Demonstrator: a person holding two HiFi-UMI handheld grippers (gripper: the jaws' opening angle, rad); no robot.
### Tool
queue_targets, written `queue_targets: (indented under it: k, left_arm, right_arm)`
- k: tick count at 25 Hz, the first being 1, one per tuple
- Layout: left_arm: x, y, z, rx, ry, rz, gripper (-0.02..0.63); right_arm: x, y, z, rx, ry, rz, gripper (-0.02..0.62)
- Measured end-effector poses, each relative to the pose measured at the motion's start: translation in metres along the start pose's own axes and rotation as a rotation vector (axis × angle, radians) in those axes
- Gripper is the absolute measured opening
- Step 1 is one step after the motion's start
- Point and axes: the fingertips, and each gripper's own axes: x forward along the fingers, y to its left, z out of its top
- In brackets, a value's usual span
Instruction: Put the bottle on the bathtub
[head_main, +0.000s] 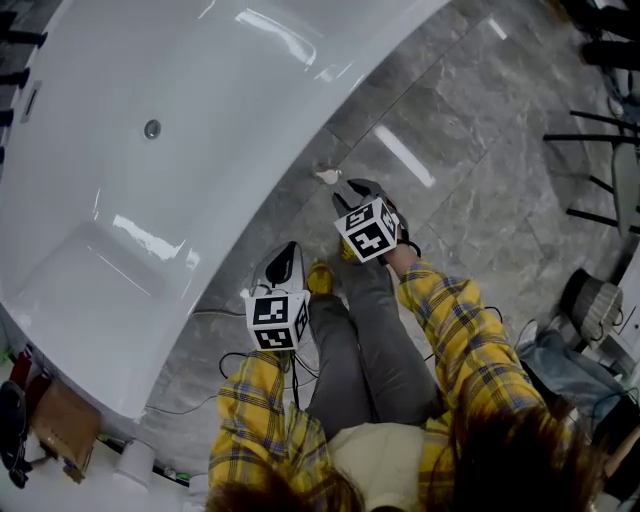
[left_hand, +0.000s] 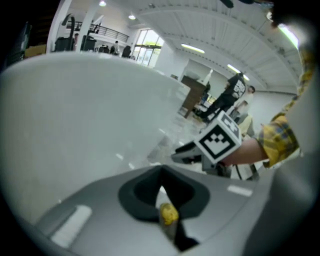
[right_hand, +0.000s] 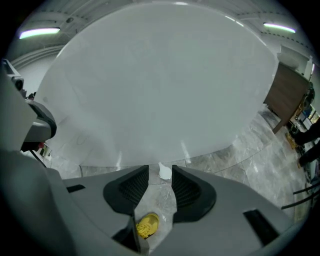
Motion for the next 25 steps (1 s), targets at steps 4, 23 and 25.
queue_targets:
  k: [4, 23, 25]
  left_arm:
    - [-0.016, 0.001, 0.016, -0.032, -0.012, 0.029, 0.008]
    - [-0.091, -0.022, 0.081, -0.047, -0.100, 0.042, 0.008]
    - [-0.096, -0.026, 0.084, -0.041, -0.106, 0.041, 0.008]
  right_arm:
    - [-0.034, 0.004, 0.016, 0.006, -0.035, 0.000, 0.137]
    - [-0.181, 0.014, 0.059, 0.150, -0.198, -0.023, 0.078]
    - [-0.195, 0.014, 0.061, 0.173, -0.218, -0.026, 0.072]
